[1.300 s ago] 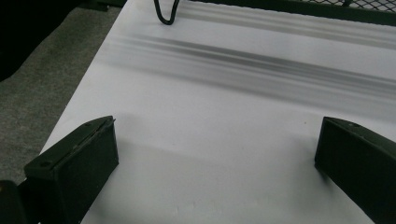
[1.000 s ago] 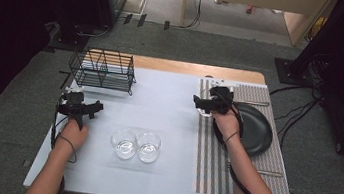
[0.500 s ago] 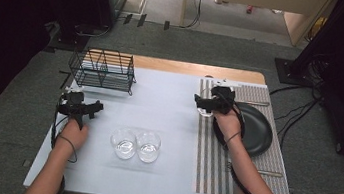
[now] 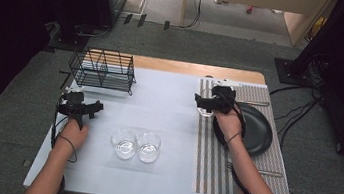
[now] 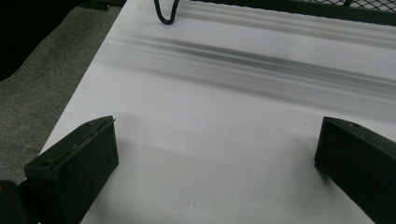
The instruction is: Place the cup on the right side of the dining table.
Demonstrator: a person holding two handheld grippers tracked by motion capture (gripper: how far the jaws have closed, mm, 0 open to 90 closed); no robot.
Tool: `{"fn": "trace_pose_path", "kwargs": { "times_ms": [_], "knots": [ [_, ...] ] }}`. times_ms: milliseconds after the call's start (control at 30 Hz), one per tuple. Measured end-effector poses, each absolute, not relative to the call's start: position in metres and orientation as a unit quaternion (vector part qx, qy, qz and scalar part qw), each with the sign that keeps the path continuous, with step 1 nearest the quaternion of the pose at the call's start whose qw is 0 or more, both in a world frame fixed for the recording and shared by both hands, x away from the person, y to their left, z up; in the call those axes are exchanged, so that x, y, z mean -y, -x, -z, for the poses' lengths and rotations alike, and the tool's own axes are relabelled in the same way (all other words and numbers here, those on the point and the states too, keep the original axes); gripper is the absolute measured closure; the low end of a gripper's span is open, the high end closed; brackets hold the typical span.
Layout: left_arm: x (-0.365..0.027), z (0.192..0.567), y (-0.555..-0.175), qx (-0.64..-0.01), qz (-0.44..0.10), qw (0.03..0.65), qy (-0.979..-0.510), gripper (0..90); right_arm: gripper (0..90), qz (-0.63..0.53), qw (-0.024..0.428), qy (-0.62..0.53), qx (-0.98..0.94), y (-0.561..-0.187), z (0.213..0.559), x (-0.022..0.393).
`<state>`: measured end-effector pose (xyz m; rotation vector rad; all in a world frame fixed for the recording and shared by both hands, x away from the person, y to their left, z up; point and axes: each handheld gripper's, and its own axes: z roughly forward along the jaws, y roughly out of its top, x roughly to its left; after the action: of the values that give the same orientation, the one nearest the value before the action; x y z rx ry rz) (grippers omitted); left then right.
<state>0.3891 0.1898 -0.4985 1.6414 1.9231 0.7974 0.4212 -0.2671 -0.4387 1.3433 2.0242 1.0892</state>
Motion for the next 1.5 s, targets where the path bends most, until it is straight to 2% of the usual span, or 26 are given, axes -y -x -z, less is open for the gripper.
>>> {"fn": "trace_pose_path", "kwargs": {
  "times_ms": [1500],
  "knots": [
    [-0.189, 0.498, -0.390, -0.706, -0.292, 0.241, -0.598, 0.0, 6.3, -0.400, 0.238, -0.464, -0.754, -0.404, 0.418, 0.256]
  ]
}}
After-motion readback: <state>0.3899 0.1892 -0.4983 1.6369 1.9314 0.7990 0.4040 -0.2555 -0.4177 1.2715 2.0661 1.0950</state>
